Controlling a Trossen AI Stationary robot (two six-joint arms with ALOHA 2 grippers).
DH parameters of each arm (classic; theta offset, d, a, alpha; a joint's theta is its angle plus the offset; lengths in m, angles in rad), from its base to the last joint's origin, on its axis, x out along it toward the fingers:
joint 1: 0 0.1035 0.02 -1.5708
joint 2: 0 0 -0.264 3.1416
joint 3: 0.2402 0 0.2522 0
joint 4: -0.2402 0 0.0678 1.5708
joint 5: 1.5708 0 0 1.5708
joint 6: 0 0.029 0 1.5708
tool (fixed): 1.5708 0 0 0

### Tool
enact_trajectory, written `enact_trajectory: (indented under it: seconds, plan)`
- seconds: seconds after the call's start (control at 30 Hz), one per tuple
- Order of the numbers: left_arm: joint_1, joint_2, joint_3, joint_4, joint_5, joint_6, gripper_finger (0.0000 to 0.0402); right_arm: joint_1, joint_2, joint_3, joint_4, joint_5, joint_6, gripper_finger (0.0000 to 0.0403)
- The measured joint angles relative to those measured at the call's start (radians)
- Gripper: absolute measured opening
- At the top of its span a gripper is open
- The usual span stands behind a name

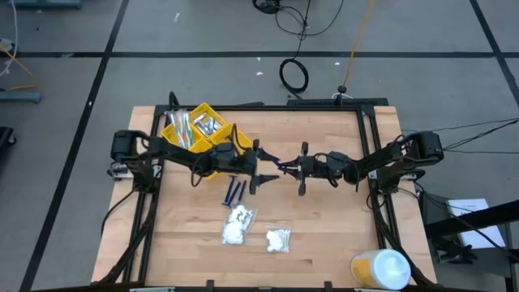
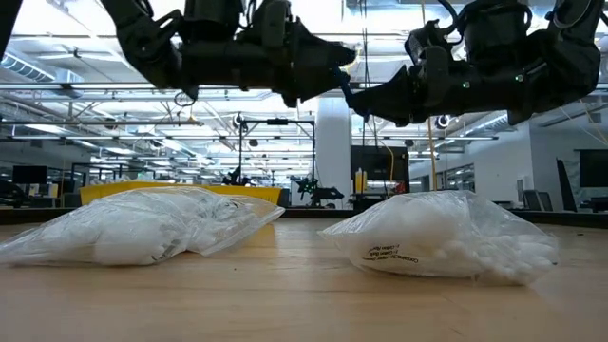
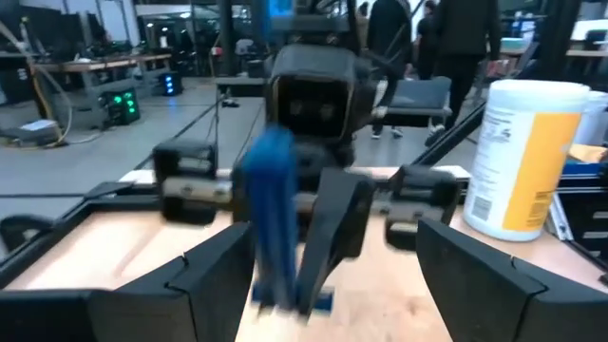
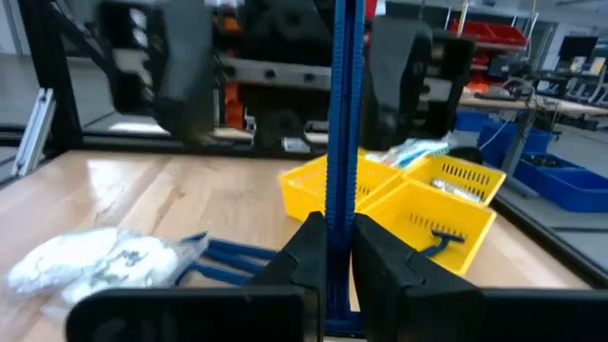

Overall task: Pick & Place Travel size toiletries
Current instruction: Put the blue razor into the middle right yellow bin

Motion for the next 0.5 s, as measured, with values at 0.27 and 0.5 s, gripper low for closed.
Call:
enact_trajectory:
  seconds: [0.27,0.5]
  plan:
    - [-0.011,0.023,0.033,-0.001,-0.004,0.004,0.0280,0.000,0.000,0.000,-0.027,0.000,-0.002,0.0021]
    - [-0.010,0.023,0.033,-0.020,-0.006,0.028,0.0235,0.000,0.000,0.000,-0.027,-0.001,-0.009,0.0021]
